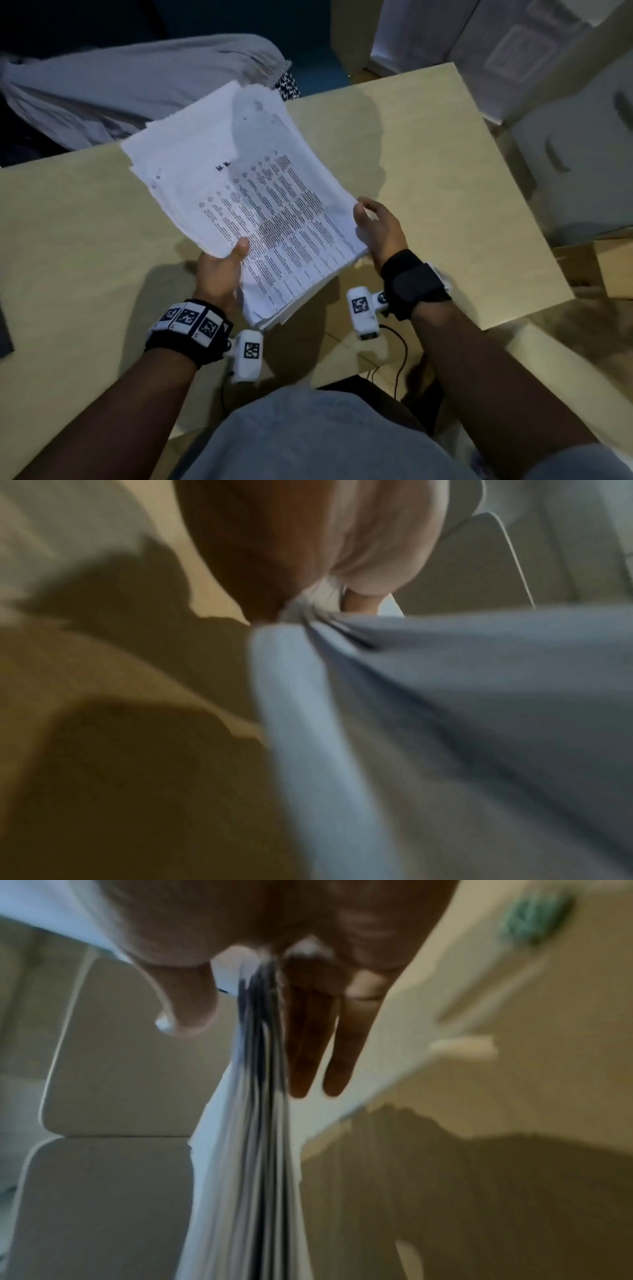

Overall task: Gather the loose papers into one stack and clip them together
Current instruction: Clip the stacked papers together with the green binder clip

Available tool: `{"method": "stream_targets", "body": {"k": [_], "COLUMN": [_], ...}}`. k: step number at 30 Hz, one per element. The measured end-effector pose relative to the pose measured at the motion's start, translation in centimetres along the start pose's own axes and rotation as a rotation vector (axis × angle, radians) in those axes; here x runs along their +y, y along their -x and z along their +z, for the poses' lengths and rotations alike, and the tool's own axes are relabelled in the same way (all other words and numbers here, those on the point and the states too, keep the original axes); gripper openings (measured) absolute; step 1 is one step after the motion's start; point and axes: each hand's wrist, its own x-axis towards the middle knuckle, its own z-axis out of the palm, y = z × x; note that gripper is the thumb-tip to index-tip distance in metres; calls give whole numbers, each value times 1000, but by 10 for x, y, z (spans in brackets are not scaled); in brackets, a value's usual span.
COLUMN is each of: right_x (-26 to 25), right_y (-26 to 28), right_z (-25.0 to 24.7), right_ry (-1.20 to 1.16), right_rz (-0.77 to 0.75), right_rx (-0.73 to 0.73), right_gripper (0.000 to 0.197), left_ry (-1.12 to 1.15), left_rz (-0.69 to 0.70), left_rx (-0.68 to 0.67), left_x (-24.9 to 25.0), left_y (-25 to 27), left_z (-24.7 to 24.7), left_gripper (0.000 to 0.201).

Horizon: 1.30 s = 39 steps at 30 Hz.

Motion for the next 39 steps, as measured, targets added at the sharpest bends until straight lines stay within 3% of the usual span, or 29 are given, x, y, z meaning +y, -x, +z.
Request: {"method": "stream_targets", "body": {"k": [2,4,8,11,13,16,19,21,23,25,28,29,31,34,36,39], "right_x": [6,12,2,-3,-2,-5,-10,-16,-17,-22,-33,-36,-40,-41,-37,-29], "right_y": [8,18,20,19,17,12,3,0,-7,-10,-6,-3,3,7,7,6], "right_z": [13,30,51,55,57,42,13,-3,-12,-15,-11,-9,-2,3,2,0], "right_ry": [-263,-270,48,358,455,355,367,445,526,623,856,924,996,1004,994,963], "right_rz": [105,139,-2,-36,-56,-45,-74,-93,-152,-217,-283,-307,-346,-344,-319,-282], "right_rx": [-44,-140,-86,-73,-89,-95,-120,-182,-194,-229,-408,-471,-566,-656,-683,-672], "right_gripper": [56,57,42,56,49,48,54,54,51,51,56,54,44,42,43,41], "left_ry": [44,111,191,139,97,-85,-354,-507,-536,-574,-891,-945,-976,-958,-883,-750], "left_rz": [22,45,-41,-74,-157,-367,-366,-100,282,520,726,691,467,158,148,213], "left_rx": [64,92,174,194,187,-31,-366,-428,-337,-248,-270,-305,-482,-773,-775,-615], "left_x": [-1,-4,-20,-35,-40,-31,5,36,59,83,108,112,118,108,97,75], "left_y": [-1,-2,-5,-2,0,11,27,33,26,8,-23,-32,-37,-38,-35,-30], "left_z": [6,13,17,18,19,10,2,3,9,24,45,50,58,61,57,46], "left_gripper": [40,47,50,54,59,82,82,76,53,28,77,87,91,60,35,44]}}
